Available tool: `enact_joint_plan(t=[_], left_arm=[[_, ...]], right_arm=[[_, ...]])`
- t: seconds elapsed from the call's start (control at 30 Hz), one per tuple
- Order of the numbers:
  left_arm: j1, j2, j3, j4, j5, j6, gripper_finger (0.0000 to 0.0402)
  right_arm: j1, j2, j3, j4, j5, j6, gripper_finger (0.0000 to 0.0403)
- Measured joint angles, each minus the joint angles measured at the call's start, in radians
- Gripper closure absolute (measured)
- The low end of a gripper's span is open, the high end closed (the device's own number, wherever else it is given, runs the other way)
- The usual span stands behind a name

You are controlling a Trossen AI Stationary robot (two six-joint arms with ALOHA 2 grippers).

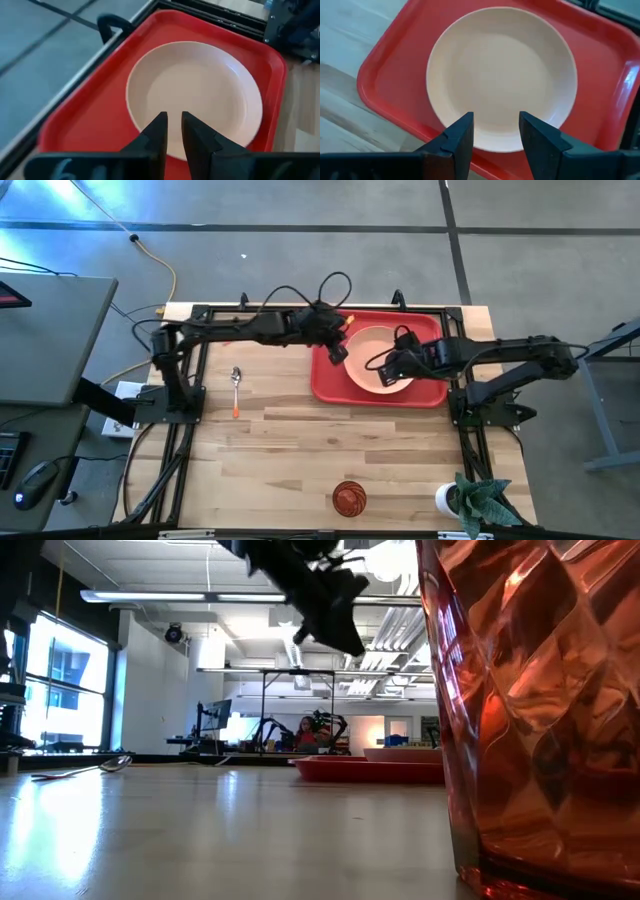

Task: Pick and place plate/cup/fork/spoon on tray
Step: Put the glass on the red tray to the left of the pink plate

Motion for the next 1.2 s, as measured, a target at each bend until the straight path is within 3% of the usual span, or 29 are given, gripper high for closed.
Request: enact_joint_plan(t=[0.17,0.37,0.5,0.67,0.83,1.0,1.2], left_arm=[[-0.010,-0.101,-0.115,-0.026,-0.020,0.050,0.0376],[-0.001,-0.262,-0.423,0.008,-0.031,-0.090,0.0385],[-0.002,-0.387,-0.555,0.004,-0.033,-0.197,0.0387],[-0.024,-0.593,-0.552,-0.167,-0.081,-0.271,0.0387],[-0.076,-0.752,-0.551,-0.155,-0.156,-0.341,0.0387],[-0.158,-0.769,-0.552,-0.058,-0.209,-0.320,0.0387],[-0.241,-0.789,-0.552,0.108,-0.224,-0.304,0.0387]], right_arm=[[-0.013,-0.020,0.000,-0.057,0.037,-0.005,0.0253],[0.004,-0.015,-0.026,-0.040,0.017,0.009,0.0253],[0.004,-0.015,-0.053,0.032,-0.053,-0.041,0.0253],[0.010,-0.017,-0.055,0.051,-0.167,-0.082,0.0253],[0.015,-0.018,-0.055,0.055,-0.245,-0.125,0.0253],[0.013,-0.018,-0.055,0.067,-0.192,-0.124,0.0253],[0.019,-0.018,-0.052,0.186,-0.200,-0.190,0.0253]])
